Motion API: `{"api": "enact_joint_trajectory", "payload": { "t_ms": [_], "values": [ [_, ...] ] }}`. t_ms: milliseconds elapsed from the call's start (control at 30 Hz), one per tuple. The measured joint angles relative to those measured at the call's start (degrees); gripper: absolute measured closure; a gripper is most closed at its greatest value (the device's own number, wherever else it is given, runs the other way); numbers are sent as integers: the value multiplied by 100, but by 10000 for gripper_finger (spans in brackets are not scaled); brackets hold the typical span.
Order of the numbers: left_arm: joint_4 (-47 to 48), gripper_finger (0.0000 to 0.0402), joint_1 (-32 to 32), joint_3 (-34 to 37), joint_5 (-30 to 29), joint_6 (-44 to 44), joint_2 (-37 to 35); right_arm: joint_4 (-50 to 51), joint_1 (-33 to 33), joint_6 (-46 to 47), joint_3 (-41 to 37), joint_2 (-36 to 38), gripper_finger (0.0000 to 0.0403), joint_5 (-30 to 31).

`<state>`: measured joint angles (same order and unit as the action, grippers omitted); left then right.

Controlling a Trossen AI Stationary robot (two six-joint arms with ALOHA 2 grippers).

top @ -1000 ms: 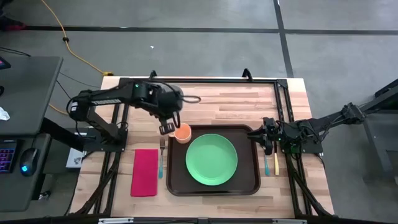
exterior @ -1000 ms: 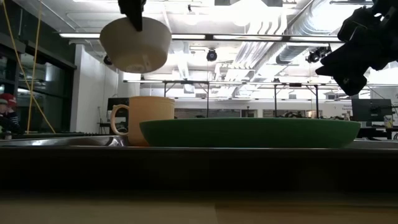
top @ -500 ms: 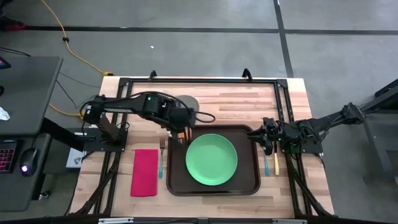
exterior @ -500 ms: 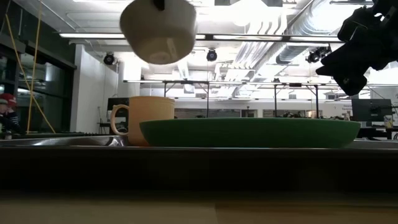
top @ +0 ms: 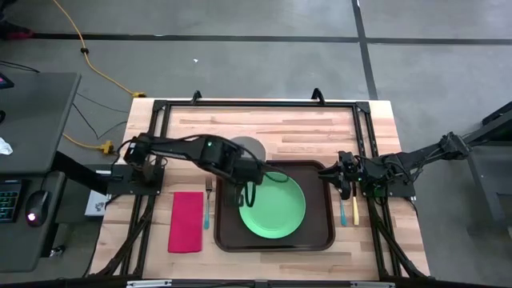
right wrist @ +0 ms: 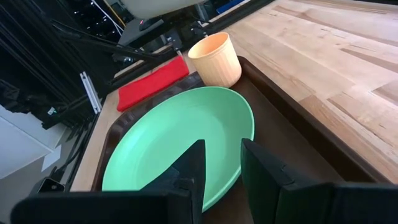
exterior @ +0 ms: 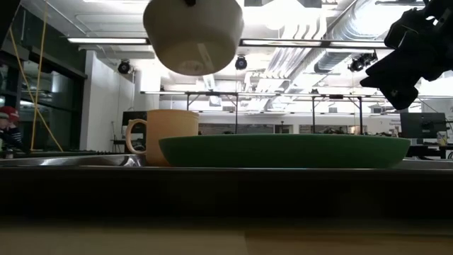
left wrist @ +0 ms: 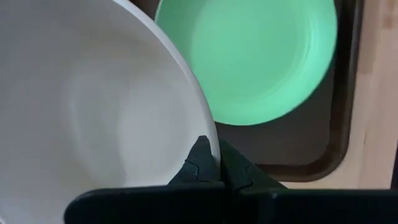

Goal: Set up tray
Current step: Put the gray bowl on top of the green plate on the brown serving tray

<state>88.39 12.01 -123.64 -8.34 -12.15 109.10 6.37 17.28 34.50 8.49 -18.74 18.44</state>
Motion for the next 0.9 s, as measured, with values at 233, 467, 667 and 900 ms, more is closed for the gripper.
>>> {"api": "enact_joint_trajectory", "payload": {
  "t_ms": [233, 467, 667, 900],
  "values": [
    [-230, 389, 240, -10, -15, -25, 47, 42, -1, -79, 0, 0, 325, -4],
    [-643, 389, 315, -10, -22, -323, 143, -14, 0, -299, 0, 2, 325, -75],
    [-927, 389, 302, -8, 26, -362, 489, -132, -2, -302, 0, 13, 325, -6],
    [-1212, 389, 304, -8, 205, -500, 698, -243, -2, -532, 0, 49, 325, -183]
  ]
}}
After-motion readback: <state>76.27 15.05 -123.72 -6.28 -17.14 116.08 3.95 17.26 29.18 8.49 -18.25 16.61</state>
